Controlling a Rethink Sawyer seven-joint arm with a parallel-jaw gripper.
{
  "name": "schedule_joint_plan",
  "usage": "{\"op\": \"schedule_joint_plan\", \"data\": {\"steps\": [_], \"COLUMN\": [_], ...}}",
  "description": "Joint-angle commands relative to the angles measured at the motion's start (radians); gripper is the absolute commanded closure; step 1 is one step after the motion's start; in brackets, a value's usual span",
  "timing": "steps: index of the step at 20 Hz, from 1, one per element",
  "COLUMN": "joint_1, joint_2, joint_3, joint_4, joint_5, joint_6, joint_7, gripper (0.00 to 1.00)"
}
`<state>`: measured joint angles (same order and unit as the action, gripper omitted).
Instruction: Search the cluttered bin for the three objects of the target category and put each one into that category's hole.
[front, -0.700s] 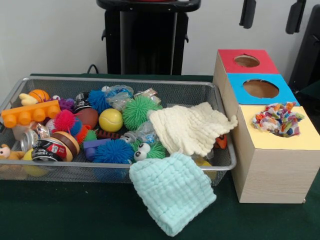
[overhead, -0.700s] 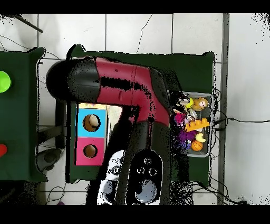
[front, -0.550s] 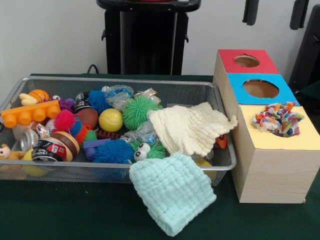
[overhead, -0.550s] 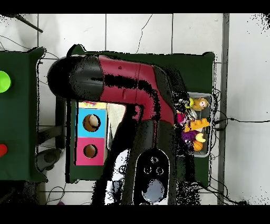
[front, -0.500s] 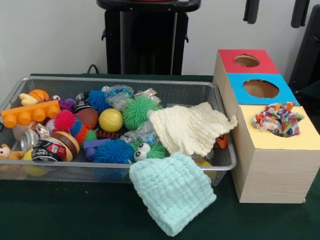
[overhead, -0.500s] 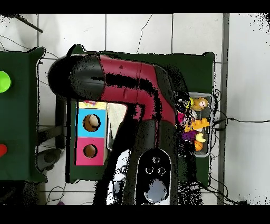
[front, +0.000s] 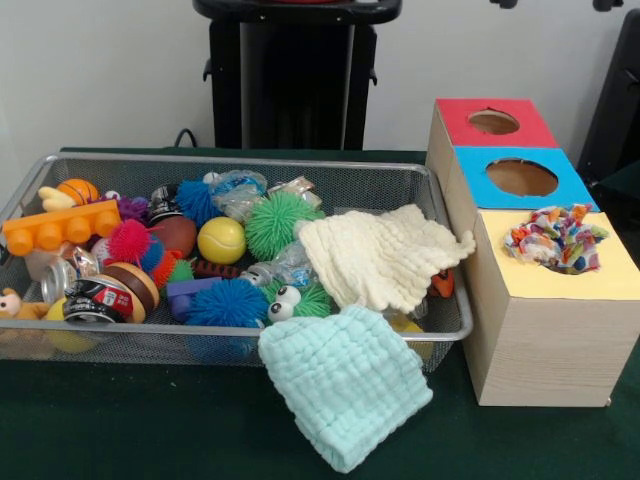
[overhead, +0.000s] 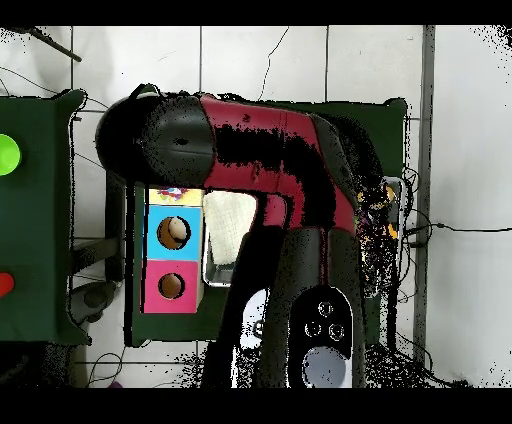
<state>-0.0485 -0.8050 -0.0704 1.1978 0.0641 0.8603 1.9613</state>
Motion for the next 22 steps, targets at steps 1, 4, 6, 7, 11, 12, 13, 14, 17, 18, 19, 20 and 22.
{"op": "schedule_joint_plan", "data": {"steps": [1, 4, 6, 7, 11, 12, 13, 14, 17, 18, 19, 20, 22], "joint_1": [-0.029, -0.033, -0.029, -0.027, -0.022, -0.022, -0.021, -0.021, -0.018, -0.018, -0.019, -0.019, -0.018], "joint_2": [0.017, 0.021, 0.020, 0.019, 0.019, 0.020, 0.021, 0.023, 0.027, 0.027, 0.028, 0.031, 0.036], "joint_3": [0.138, 0.149, 0.154, 0.158, 0.173, 0.178, 0.181, 0.184, 0.189, 0.192, 0.196, 0.200, 0.206], "joint_4": [0.090, 0.120, 0.140, 0.153, 0.201, 0.209, 0.215, 0.220, 0.232, 0.237, 0.243, 0.245, 0.250], "joint_5": [-0.075, -0.092, -0.112, -0.121, -0.142, -0.147, -0.151, -0.157, -0.171, -0.177, -0.180, -0.186, -0.198], "joint_6": [0.072, 0.030, 0.001, -0.019, -0.107, -0.126, -0.136, -0.147, -0.173, -0.184, -0.198, -0.203, -0.217], "joint_7": [-0.236, -0.226, -0.220, -0.216, -0.161, -0.150, -0.139, -0.129, -0.107, -0.104, -0.099, -0.099, -0.094], "gripper": [0.00, 0.00, 0.00, 0.00, 0.00, 0.00, 0.00, 0.00, 0.00, 0.00, 0.00, 0.00, 0.00]}}
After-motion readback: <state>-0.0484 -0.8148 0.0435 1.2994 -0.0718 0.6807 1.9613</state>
